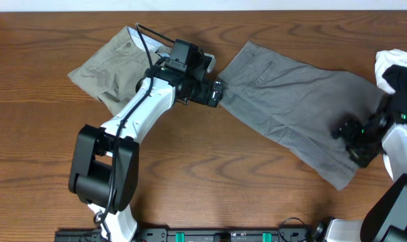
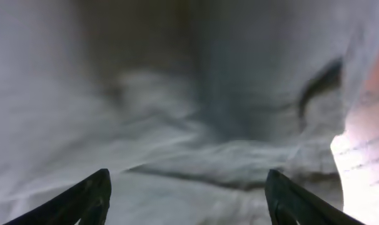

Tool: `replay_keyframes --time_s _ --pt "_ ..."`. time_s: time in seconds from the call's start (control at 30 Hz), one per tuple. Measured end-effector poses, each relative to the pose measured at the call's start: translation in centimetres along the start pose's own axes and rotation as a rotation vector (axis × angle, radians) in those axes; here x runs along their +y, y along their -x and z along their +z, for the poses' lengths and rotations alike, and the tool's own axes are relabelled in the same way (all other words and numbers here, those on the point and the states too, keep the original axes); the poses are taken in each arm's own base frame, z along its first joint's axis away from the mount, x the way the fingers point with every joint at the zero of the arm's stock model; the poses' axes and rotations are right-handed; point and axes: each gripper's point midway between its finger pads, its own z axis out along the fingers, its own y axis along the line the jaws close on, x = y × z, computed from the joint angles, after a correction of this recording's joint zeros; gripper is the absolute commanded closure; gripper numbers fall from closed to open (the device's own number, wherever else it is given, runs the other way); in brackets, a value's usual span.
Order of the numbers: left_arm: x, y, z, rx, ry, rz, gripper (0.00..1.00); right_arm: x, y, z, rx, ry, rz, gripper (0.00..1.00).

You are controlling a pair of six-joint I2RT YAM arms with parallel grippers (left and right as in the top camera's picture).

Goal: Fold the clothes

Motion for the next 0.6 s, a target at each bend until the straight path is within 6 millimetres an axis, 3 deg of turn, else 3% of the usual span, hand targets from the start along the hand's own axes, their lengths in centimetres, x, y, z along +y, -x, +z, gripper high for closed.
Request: replay_keyframes --time_s 0.1,0.2,0.37,0.47,0.5,0.57,0.6 --pt "0.0 0.0 0.0 0.000 0.000 0.001 0.02 -1.4 -0.6 1.9 -0.006 0.010 0.059 0.24" --pt "0.0 -0.1 0.0 0.004 0.000 -0.001 0.02 -1.6 -0.3 2.4 -0.042 0.028 0.077 0.25" --pt "0.0 -0.2 0.0 0.010 0.001 -0.003 0.02 -0.9 1.9 2.4 -0.142 0.082 0.067 0.41" --pt "0.0 -0.3 0.0 0.011 0.001 -0.004 0.02 -0.8 2.1 2.5 -0.147 0.091 0.039 0.51" --pt "0.0 -0.3 0.0 0.011 0.001 -0.004 0.02 -0.8 2.1 2.5 -0.147 0.092 0.031 0.51" --pt "0.0 -0.3 0.0 0.011 0.001 -0.004 0.02 -0.8 2.2 2.5 -0.148 0.090 0.027 0.38" --pt "0.0 -0.3 0.0 0.011 0.001 -0.004 0.02 -0.9 2.1 2.5 -0.144 0.087 0.024 0.37"
